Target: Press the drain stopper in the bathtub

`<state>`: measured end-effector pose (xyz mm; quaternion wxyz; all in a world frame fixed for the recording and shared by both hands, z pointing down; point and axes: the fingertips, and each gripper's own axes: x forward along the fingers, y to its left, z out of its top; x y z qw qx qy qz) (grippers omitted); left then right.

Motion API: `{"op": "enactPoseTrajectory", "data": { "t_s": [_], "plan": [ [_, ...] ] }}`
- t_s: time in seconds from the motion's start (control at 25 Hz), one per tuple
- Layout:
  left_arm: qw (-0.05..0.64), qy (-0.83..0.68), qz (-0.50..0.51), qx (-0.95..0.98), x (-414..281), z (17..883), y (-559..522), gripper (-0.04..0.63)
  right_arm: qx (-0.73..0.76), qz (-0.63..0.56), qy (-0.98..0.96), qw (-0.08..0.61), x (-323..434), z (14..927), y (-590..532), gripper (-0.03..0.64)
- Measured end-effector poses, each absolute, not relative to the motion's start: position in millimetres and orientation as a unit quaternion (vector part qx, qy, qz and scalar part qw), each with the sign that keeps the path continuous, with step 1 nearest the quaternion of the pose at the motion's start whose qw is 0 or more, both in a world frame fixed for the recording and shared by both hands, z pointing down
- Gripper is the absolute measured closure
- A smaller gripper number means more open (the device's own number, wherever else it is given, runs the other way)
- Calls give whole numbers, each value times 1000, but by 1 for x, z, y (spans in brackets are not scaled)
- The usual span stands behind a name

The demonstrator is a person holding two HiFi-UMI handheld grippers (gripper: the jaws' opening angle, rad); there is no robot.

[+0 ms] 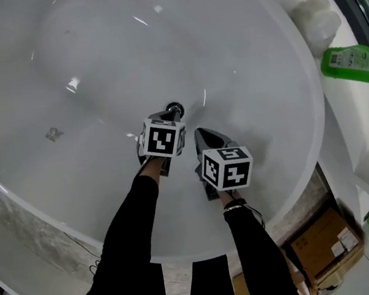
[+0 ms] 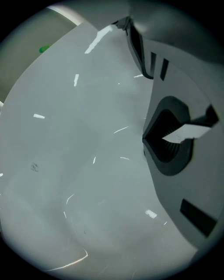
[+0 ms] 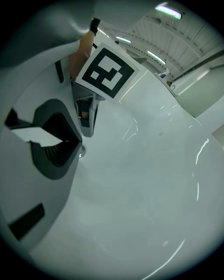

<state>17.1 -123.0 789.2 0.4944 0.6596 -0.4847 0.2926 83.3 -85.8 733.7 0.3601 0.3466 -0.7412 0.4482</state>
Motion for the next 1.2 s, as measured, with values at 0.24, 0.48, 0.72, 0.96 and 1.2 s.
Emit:
{"op": "enactPoseTrajectory", "data": {
  "t_s": [0.24, 0.48, 0.72, 0.96, 1.2],
  "plan": [
    [506, -483, 293, 652, 14, 806, -124, 595, 329, 466, -735, 366, 70, 758, -106, 617],
    [510, -479, 297, 650, 14, 820, -125, 595, 310, 475, -731, 380, 67, 784, -110, 617],
    [514, -470, 302, 650, 21, 833, -123, 595, 300, 480, -725, 392, 72, 804, -112, 618],
    [516, -470, 304, 648, 24, 846, -121, 595, 287, 475, -728, 402, 69, 818, -116, 618],
    [512, -475, 307, 646, 21, 854, -118, 595, 273, 471, -730, 414, 67, 828, -111, 618]
  ]
}}
